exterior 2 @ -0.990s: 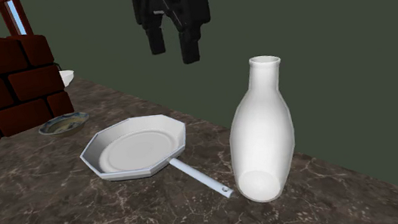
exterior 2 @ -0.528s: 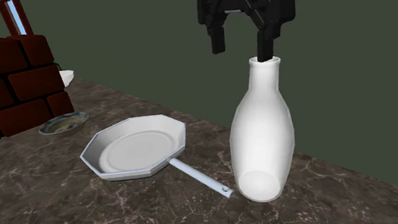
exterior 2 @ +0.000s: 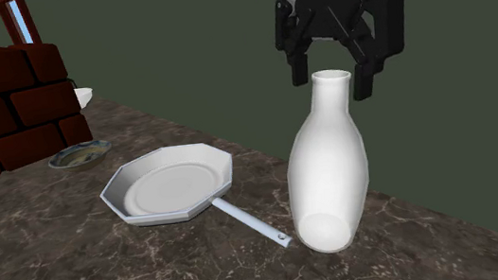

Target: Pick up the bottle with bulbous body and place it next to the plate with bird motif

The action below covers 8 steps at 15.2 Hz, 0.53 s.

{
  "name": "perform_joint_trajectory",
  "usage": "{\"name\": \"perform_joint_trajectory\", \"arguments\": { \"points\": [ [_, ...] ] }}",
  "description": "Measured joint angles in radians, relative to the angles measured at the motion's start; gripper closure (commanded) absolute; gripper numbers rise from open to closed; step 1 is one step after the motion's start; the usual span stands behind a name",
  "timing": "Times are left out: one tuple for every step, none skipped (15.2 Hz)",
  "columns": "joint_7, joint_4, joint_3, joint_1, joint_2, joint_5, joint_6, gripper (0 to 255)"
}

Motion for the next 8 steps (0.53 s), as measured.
{"name": "perform_joint_trajectory", "arguments": {
  "points": [
    [0.002,-0.020,0.001,0.002,-0.002,0.000,0.018,0],
    [0.001,-0.028,0.001,0.003,0.000,0.000,0.027,0],
    [0.001,-0.033,0.001,0.003,-0.001,0.000,0.031,0],
    [0.001,-0.034,0.001,0.002,0.000,0.000,0.033,0],
    [0.001,-0.036,0.001,0.003,-0.001,0.000,0.035,0],
    [0.001,-0.037,0.001,0.003,-0.001,0.000,0.036,0],
    [0.001,-0.037,0.001,0.003,-0.001,0.000,0.037,0],
    [0.001,-0.038,0.001,0.003,-0.001,0.000,0.037,0]
  ]
}}
